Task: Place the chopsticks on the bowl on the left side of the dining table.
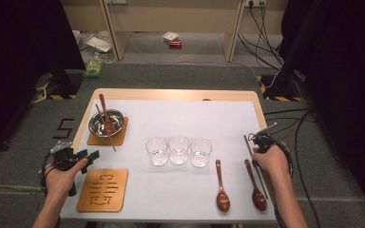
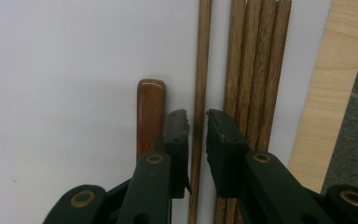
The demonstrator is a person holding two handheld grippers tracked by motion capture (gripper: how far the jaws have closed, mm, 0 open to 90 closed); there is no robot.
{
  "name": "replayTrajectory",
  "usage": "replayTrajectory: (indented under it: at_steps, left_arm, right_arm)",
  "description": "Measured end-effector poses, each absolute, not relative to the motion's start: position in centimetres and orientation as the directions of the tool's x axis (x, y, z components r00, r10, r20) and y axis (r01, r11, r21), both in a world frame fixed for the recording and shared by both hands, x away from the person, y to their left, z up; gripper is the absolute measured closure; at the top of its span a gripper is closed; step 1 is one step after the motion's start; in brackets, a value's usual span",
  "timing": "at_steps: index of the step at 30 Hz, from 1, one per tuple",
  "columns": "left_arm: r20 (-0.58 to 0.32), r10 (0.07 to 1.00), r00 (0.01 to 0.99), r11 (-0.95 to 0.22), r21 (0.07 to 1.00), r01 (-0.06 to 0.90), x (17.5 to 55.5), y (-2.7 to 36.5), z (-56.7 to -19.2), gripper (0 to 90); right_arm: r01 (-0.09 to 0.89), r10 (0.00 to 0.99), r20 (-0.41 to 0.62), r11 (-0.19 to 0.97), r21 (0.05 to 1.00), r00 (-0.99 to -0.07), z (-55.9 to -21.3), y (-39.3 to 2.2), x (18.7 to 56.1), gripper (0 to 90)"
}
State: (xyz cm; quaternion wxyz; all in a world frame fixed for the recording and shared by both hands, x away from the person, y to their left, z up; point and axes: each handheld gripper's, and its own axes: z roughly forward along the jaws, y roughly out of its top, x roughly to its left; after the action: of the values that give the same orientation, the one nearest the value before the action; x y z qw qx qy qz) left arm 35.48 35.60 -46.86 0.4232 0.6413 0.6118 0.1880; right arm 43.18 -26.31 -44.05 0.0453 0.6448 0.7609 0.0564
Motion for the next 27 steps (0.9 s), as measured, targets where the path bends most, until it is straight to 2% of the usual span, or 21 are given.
replayTrajectory:
  at_steps: [21, 27]
  left_arm:
    - [-0.271, 0.945, 0.182, 0.1, 0.771, 0.629, 35.38, 35.5, -47.04, 42.0]
    - [-0.269, 0.946, 0.182, 0.099, 0.772, 0.628, 35.47, 35.35, -47.11, 42.1]
  right_arm:
    - [0.986, 0.99, 0.004, 0.137, 0.098, -0.138, -44.87, -26.25, 44.0, 85.6]
    - [0.983, 0.987, 0.01, 0.161, 0.093, -0.163, -44.78, -26.34, 44.02, 85.7]
